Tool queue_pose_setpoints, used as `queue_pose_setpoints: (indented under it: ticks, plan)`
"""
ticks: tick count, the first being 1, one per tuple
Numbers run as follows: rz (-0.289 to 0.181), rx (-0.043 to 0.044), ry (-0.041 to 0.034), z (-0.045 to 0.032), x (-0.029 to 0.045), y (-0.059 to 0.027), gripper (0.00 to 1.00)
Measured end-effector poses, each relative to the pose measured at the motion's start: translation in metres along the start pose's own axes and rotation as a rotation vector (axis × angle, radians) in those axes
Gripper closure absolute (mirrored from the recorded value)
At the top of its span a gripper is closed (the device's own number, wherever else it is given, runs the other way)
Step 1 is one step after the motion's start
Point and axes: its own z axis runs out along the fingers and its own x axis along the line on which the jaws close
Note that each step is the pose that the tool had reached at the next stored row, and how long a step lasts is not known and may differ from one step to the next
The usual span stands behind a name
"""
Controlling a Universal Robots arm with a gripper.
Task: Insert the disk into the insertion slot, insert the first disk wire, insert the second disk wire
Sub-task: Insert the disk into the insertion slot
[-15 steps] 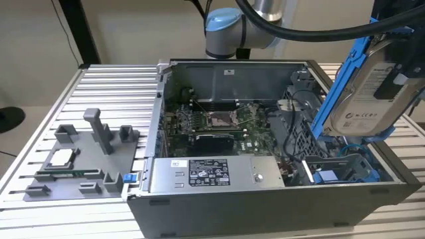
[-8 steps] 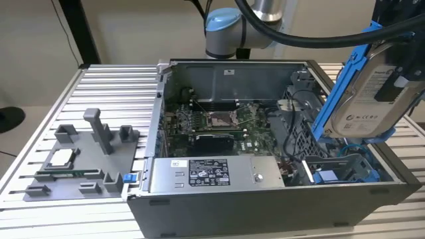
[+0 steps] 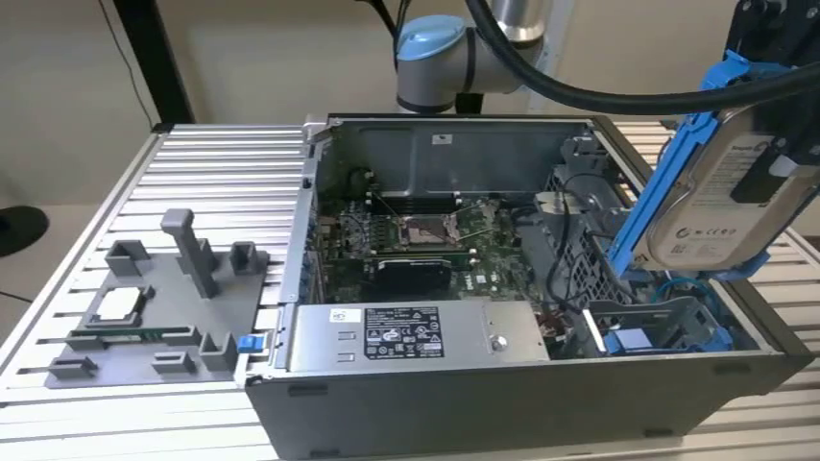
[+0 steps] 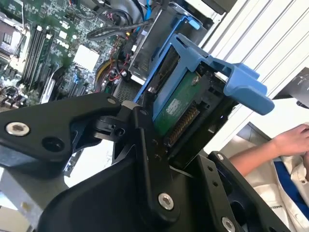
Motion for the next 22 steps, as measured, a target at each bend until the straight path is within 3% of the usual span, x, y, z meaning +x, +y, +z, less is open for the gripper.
queue_pose_setpoints:
  ticks: [8,22]
  plan:
    - [0.000,0.0000,-0.0001,0.0031,0.0001,-0.0057,1.00]
    - [0.000,0.0000,-0.0004,0.0058,0.0002,-0.0067,1.00]
